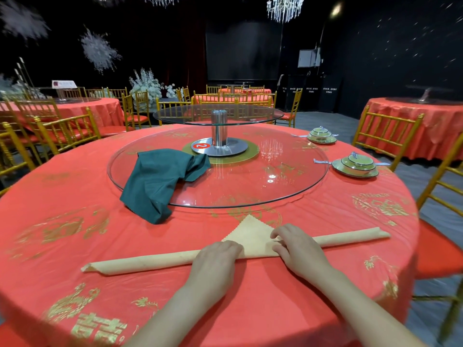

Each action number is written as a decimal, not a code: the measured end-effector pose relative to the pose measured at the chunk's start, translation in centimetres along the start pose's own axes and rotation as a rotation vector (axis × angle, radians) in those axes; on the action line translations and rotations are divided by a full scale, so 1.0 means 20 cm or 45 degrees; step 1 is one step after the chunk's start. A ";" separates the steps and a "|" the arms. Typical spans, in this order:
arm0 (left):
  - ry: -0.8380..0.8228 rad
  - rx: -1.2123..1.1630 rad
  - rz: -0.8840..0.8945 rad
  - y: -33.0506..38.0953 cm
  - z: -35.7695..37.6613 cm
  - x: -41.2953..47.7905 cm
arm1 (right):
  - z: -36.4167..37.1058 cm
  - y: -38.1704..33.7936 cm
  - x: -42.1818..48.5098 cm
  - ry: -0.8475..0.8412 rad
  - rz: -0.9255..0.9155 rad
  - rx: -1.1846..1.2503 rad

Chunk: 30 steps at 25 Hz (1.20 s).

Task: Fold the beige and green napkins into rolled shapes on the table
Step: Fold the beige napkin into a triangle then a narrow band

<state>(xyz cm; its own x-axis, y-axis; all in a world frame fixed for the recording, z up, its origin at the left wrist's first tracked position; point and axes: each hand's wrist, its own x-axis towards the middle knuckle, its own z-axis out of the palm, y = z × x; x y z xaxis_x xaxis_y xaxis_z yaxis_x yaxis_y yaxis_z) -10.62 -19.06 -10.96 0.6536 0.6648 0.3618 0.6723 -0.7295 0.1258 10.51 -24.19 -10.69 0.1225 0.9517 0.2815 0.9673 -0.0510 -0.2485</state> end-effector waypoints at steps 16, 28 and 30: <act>-0.288 0.044 -0.100 0.11 0.06 -0.04 | 0.08 -0.18 -0.15 -0.184 -0.046 -0.102; -0.296 0.053 -0.104 0.10 0.06 -0.05 | -0.07 0.24 -0.17 -0.270 0.379 -0.256; -0.299 0.075 -0.105 0.10 0.06 -0.05 | -0.09 0.31 -0.17 -0.263 0.442 -0.259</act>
<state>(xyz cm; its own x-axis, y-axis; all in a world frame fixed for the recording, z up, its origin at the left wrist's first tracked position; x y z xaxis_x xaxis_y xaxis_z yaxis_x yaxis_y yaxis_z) -9.44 -21.03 -12.07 0.6541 0.7456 0.1272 0.7411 -0.6654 0.0891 16.53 -28.17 -11.59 0.4205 0.9071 0.0176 0.9032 -0.4167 -0.1026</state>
